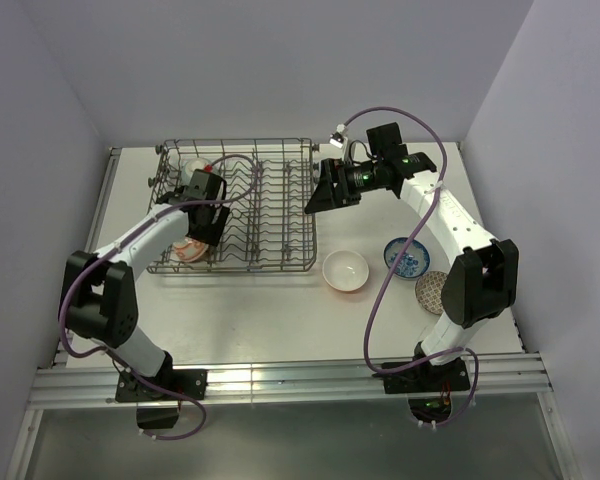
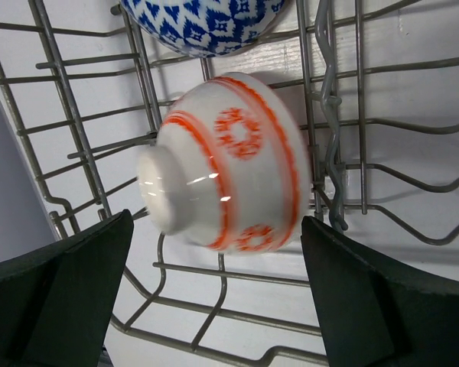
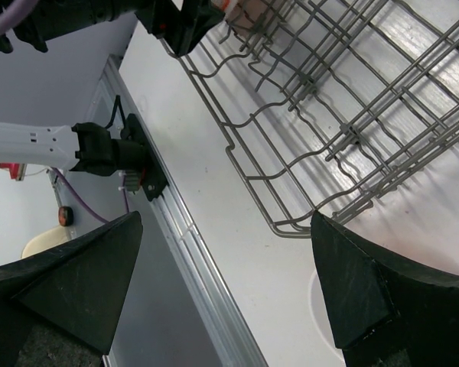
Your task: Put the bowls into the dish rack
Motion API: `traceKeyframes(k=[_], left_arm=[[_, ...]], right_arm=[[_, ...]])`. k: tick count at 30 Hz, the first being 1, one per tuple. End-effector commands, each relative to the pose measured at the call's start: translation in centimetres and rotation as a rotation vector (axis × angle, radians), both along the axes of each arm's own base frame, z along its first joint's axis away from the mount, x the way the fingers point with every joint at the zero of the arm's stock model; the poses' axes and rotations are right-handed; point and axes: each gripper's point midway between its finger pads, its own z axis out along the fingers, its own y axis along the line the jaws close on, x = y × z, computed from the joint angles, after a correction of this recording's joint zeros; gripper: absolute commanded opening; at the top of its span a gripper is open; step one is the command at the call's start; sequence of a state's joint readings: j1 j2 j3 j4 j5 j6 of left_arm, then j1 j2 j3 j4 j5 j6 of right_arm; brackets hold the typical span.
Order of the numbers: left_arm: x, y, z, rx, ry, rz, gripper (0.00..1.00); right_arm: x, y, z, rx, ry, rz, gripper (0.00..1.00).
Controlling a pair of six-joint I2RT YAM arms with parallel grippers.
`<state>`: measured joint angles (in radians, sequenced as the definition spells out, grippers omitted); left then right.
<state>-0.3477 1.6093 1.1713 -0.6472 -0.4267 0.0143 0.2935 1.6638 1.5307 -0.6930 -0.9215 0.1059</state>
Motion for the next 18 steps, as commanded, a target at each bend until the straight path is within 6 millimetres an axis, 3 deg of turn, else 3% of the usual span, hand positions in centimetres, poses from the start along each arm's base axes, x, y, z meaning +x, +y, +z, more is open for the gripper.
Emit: traceKeyframes(k=[1,6,15,18], left_arm=[[0.8,-0.8,3.4,-0.047,-0.079,-0.01,0.97],[0.8,-0.8,4.5,-0.054,-0.091,-0.011,0.98],[1.4,-2.7,10.2,-0.172,-0.217,-0.082,0.99],[1.1,-2.3,9.5,-0.159,-0.199,-0.065,0.94]], right_arm=[[-0.3,-0.5,2.5,0.012,-0.076,0.001,0.98],[-0.3,-0.6,2.8,0.007,-0.082,0.0,0.98],[-0.7,-3.5,2.5,-0.086,-0.114,-0.011,0.97],[-1.1,-4.5,2.1,-0.104,-0.107,-0.027,0.96]])
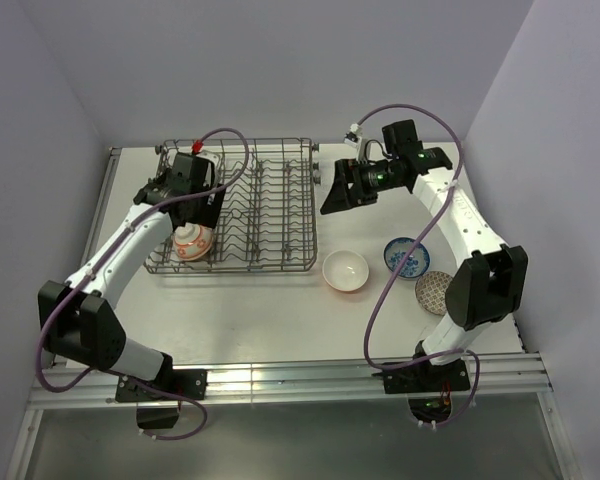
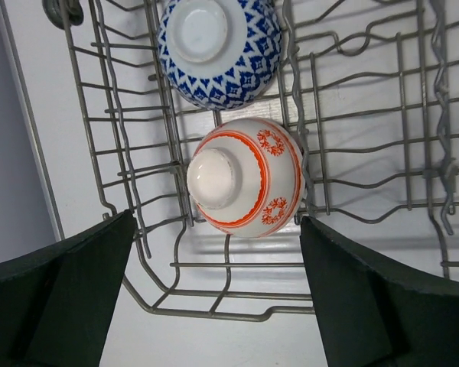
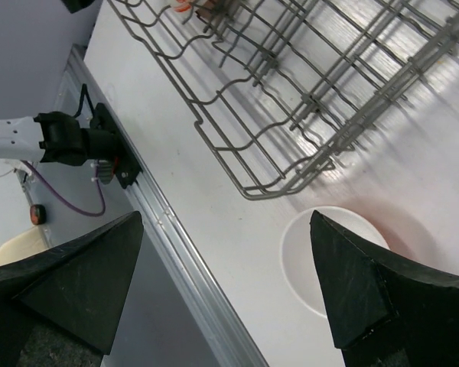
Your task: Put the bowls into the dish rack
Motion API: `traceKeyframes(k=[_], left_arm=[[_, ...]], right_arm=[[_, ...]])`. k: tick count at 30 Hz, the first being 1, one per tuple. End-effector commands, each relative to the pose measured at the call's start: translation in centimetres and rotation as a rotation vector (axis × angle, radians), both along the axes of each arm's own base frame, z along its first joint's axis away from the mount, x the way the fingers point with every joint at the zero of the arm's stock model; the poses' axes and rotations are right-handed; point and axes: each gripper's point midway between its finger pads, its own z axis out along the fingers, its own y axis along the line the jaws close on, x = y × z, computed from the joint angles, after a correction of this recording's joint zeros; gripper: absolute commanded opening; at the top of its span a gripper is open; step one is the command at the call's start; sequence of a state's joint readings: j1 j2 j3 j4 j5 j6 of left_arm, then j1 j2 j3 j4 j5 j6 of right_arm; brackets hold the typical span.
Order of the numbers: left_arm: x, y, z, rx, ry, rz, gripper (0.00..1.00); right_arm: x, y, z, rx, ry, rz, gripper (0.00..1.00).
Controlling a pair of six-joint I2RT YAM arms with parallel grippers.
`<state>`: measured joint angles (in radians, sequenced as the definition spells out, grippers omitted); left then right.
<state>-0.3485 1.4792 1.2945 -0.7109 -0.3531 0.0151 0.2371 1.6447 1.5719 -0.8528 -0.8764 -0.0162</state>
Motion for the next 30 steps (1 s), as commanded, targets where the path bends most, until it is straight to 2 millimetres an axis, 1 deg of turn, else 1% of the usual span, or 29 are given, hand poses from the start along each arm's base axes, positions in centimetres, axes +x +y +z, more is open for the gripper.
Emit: traceKeyframes(k=[1,3,6,7,8,9,10,11,14,15,18,20,22,26,27,30], left_arm=[[-0.1,-1.1,1.4,-0.06,-0.026,-0.041,0.9],[-0.2,-0.6,0.3,-0.113,-0.001,-0.039,0.88],[0.0,0.9,-0.3,-0.216,0.028,-0.019,0.79],[0.1,1.5,-0.4,-0.237,0.033,-0.007,0.75],[0.3,2.9,-0.5,-0.254,0.036,0.027,0.73],[0.2,2.7,-0.8,-0.319,0.047,0.048,0.73],[0.2,3.1,-1.1,-0.338,0.055,0.061,0.73],[0.2,3.9,-1.2,-0.356,0.055,0.082,0.73],[-0.2,3.8,-2.2,-0.408,0.078,0.078,0.74],[-0.4,3.8,-2.8,-0.416,0.093,0.082,0.74],[-0.5,3.0,-3.5,-0.464,0.12,0.069,0.74],[-0.3,3.7,-4.2,-0.51,0.139,0.093,0.75],[0.0,3.6,-4.7,-0.541,0.159,0.096,0.75],[0.7,4.0,-5.5,-0.555,0.176,0.114,0.76],[0.7,4.0,-6.0,-0.558,0.191,0.118,0.76],[1.0,3.8,-6.3,-0.572,0.195,0.115,0.76]], right_arm=[[-0.9,-1.6,2.2,-0.022,-0.088,-0.003,0.96],[-1.3,-1.8,2.0,-0.026,-0.086,-0.004,0.96],[-1.7,-1.8,1.8,-0.022,-0.079,-0.001,0.95],[-1.7,-1.8,1.7,-0.021,-0.079,0.0,0.95],[-2.0,-1.8,1.5,-0.019,-0.073,0.001,0.95],[-2.0,-1.8,1.4,-0.015,-0.07,0.003,0.95],[-2.0,-1.8,1.3,-0.014,-0.067,0.003,0.95],[-2.1,-1.7,1.0,-0.013,-0.055,0.0,0.95],[-2.1,-1.7,0.7,-0.005,-0.046,0.001,0.95],[-2.1,-1.6,0.6,-0.004,-0.046,0.001,0.94],[-2.1,-1.6,0.5,0.001,-0.041,0.002,0.94],[-2.2,-1.6,0.4,0.001,-0.039,0.001,0.94],[-2.3,-1.6,0.3,0.0,-0.036,0.001,0.94],[-2.3,-1.6,0.2,-0.003,-0.032,-0.002,0.94],[-2.3,-1.6,0.2,-0.002,-0.033,0.0,0.94],[-2.2,-1.6,0.1,-0.003,-0.033,-0.001,0.94]])
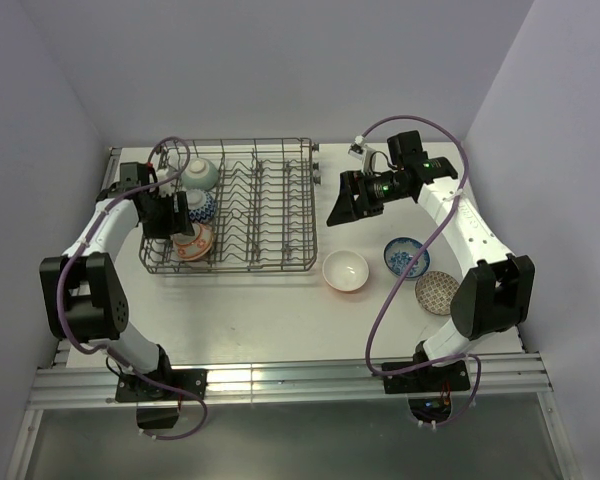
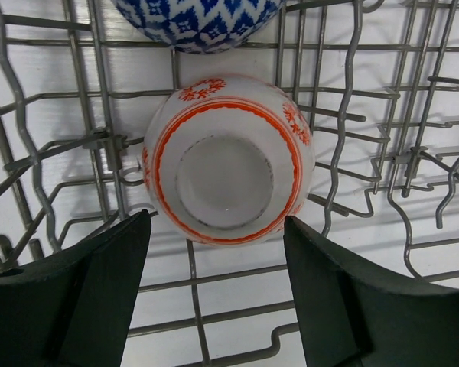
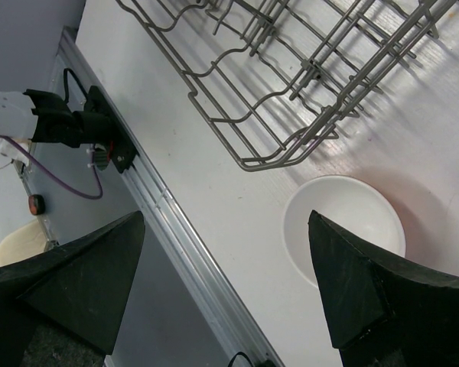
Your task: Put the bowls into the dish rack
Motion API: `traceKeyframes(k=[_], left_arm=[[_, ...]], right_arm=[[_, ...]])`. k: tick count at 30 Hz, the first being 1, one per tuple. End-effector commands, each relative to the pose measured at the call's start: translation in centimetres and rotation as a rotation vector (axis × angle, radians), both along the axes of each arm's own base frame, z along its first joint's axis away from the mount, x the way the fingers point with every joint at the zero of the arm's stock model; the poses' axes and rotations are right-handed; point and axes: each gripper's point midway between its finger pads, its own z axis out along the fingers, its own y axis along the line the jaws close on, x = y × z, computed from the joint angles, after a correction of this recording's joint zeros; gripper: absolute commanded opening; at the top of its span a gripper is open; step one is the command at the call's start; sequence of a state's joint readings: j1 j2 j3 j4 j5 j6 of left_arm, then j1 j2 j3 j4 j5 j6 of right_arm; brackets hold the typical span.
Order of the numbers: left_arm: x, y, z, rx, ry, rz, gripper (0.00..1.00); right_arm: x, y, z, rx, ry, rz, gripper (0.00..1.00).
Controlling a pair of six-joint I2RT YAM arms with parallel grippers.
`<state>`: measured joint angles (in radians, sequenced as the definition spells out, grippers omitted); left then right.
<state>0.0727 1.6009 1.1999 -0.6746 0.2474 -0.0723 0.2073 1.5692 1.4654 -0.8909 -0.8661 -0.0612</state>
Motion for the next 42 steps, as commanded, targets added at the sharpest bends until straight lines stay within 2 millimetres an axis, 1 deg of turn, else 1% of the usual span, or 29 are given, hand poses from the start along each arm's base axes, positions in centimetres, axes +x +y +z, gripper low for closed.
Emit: traceKeyframes(k=[1,11,18,23,27,28,31,32,34,35,37,38,40,41,42], left_arm=[[1.5,-0.9,1.1,-0.054,-0.054,-0.017,0.76],[2.3,-1.3,0.3,-0.079,-0.047,-0.017,0.74],[2.9,-1.2,0.0,-0.075,-0.049,-0.012,0.69],[3.4,-1.2,0.4,-0.08,-0.061,-0.007,0.67],[3.6,-1.2,0.2,-0.083,-0.055,-0.007,0.61],[3.6,-1.2,0.2,-0.081,-0.053,-0.006,0.58],[3.4,-1.3,0.3,-0.085,-0.048,-0.009,0.52],[3.4,-1.2,0.4,-0.085,-0.051,-0.008,0.48],[3.3,-1.3,0.5,-0.085,-0.047,-0.012,0.43],[3.2,-1.3,0.7,-0.085,-0.051,-0.011,0.36],[3.2,-1.3,1.0,-0.086,-0.056,-0.009,0.3],[3.1,-1.3,1.5,-0.083,-0.064,-0.009,0.24],[3.1,-1.2,2.0,-0.076,-0.076,-0.004,0.17],[3.0,-1.1,2.5,-0.073,-0.082,-0.003,0.07],[3.0,-1.0,2.8,-0.07,-0.088,0.0,0.02]], right_arm=[[0.0,0.3,1.5,0.03,-0.06,0.013,0.94],[0.2,0.3,1.2,0.028,-0.049,0.014,0.94],[0.2,0.4,0.8,0.032,-0.034,0.017,0.93],[0.2,0.4,0.8,0.034,-0.032,0.018,0.93],[0.3,0.4,0.8,0.033,-0.03,0.02,0.92],[0.3,0.4,0.8,0.033,-0.033,0.02,0.92],[0.3,0.4,0.8,0.032,-0.033,0.02,0.92],[0.3,0.4,0.9,0.033,-0.035,0.021,0.92],[0.3,0.4,0.9,0.032,-0.033,0.02,0.91],[0.4,0.4,0.8,0.032,-0.035,0.02,0.91],[0.4,0.4,0.9,0.032,-0.035,0.02,0.91],[0.5,0.4,0.9,0.032,-0.032,0.019,0.91],[0.5,0.5,0.9,0.032,-0.036,0.023,0.91],[0.5,0.5,0.9,0.033,-0.034,0.022,0.91],[0.5,0.5,0.9,0.034,-0.034,0.023,0.91]])
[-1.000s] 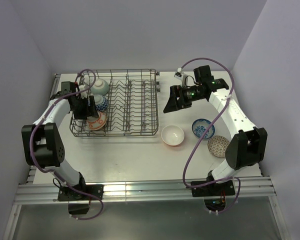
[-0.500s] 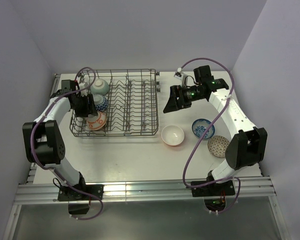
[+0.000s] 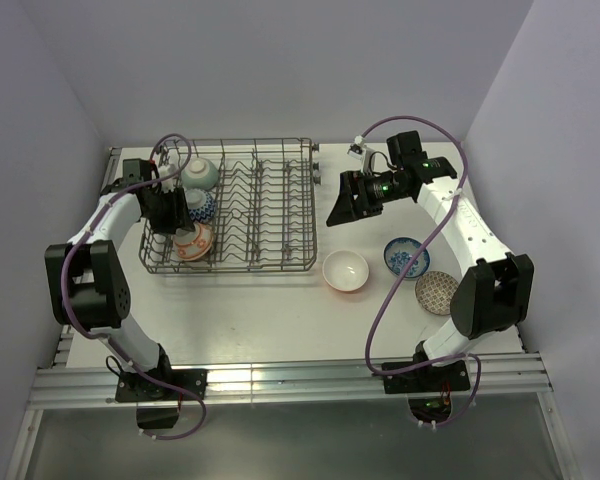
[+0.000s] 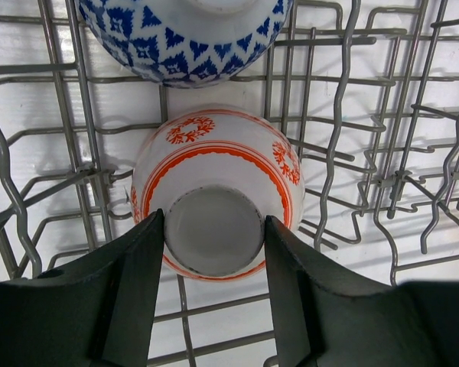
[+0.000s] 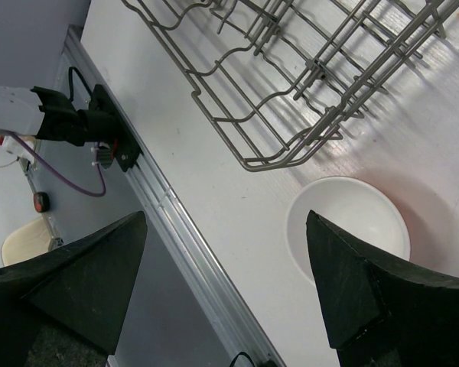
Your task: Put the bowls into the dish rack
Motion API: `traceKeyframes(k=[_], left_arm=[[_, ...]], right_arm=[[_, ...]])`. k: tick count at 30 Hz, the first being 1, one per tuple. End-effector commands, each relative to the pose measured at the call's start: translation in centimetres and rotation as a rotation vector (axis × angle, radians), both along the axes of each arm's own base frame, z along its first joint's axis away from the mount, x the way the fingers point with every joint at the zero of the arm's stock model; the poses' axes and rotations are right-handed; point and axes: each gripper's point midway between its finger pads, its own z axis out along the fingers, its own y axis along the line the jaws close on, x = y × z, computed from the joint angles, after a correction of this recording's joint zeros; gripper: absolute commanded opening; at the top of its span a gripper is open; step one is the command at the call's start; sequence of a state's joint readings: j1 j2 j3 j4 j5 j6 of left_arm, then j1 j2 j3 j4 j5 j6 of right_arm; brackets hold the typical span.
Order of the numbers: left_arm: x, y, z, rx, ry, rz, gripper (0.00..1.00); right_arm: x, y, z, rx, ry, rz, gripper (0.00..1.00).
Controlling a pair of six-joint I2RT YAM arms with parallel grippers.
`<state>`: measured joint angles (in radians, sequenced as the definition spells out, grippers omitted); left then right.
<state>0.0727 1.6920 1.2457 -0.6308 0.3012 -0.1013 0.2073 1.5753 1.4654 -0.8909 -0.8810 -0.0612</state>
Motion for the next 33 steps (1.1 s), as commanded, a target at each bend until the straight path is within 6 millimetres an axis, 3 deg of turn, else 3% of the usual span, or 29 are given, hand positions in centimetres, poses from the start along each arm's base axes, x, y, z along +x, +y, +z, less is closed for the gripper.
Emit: traceKeyframes(k=[1,15,19,20,33], left_arm=[[0.9,0.0,4.0,0.0,-0.093,0.009,0.01],[0.9,0.2,5.9,0.108,-0.151,0.018,0.0],[1.1,1.1,5.3,0.178,-0.157,0.039,0.0],[1.1,0.1,5.1,0.195,-0.161,0.017,0.0],[1.9,-0.6,3.1,0.259,-0.171,-0.002,0.0]], right_arm=[[0.5,0.3,1.0,0.022,-0.043,0.013,0.91],[0.6,0.4,1.0,0.027,-0.042,0.016,0.91],[0.6,0.3,0.9,0.024,-0.044,0.019,0.91],[0.5,0.4,0.8,0.025,-0.04,0.019,0.91],[0.5,0.4,0.2,0.023,-0.031,0.022,0.91]])
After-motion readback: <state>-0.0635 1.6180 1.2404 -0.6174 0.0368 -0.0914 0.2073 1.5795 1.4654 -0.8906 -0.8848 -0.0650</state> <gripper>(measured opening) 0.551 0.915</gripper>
